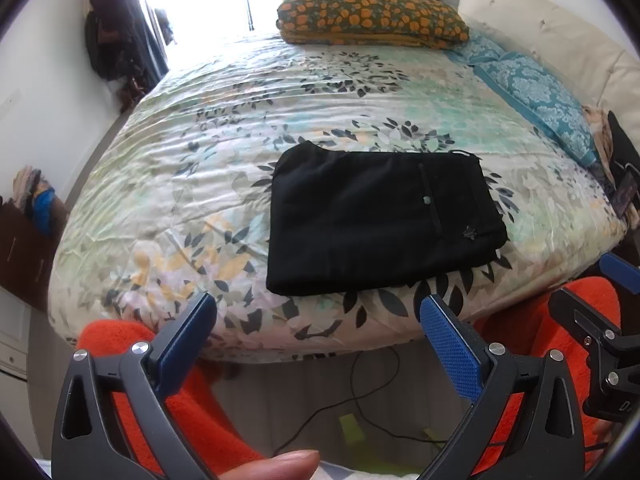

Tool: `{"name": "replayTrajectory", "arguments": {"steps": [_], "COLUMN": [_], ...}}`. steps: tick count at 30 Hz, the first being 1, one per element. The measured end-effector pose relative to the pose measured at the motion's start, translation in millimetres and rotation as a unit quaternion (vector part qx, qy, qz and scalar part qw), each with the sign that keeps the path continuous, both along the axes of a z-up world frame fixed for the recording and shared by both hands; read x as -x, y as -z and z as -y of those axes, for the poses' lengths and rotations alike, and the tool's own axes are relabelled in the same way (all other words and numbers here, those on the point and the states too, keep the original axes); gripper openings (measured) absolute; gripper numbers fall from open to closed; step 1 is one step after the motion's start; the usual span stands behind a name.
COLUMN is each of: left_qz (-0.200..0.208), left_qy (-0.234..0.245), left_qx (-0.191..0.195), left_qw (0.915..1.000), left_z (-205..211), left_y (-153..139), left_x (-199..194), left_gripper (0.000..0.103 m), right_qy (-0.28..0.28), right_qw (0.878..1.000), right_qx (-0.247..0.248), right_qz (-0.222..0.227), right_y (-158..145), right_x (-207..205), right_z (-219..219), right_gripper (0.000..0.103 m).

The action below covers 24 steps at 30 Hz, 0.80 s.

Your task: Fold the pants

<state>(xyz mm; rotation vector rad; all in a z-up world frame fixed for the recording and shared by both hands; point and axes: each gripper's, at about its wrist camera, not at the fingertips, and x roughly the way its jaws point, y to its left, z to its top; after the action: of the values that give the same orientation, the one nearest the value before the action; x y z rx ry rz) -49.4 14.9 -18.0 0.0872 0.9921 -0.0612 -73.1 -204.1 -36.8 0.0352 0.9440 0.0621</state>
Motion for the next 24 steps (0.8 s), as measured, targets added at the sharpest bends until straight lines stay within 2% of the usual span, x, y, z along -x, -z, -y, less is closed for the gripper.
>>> {"name": "replayTrajectory", "arguments": {"steps": [24], "left_qz": [0.008], "left_qy": [0.008], "left_qx": [-0.01], "left_qw": [0.9999], "left_z": [3.5], "left_y": [0.3], "left_x": [0.6], "left_gripper": [0.102], "right_qy": [0.0], "right_qw": [1.0], "right_qx": [-0.001], "right_qz": [-0.002], "right_y": [3.8], "right_x": [1.0], "right_z": [-0.9], "right_gripper": [0.103]}}
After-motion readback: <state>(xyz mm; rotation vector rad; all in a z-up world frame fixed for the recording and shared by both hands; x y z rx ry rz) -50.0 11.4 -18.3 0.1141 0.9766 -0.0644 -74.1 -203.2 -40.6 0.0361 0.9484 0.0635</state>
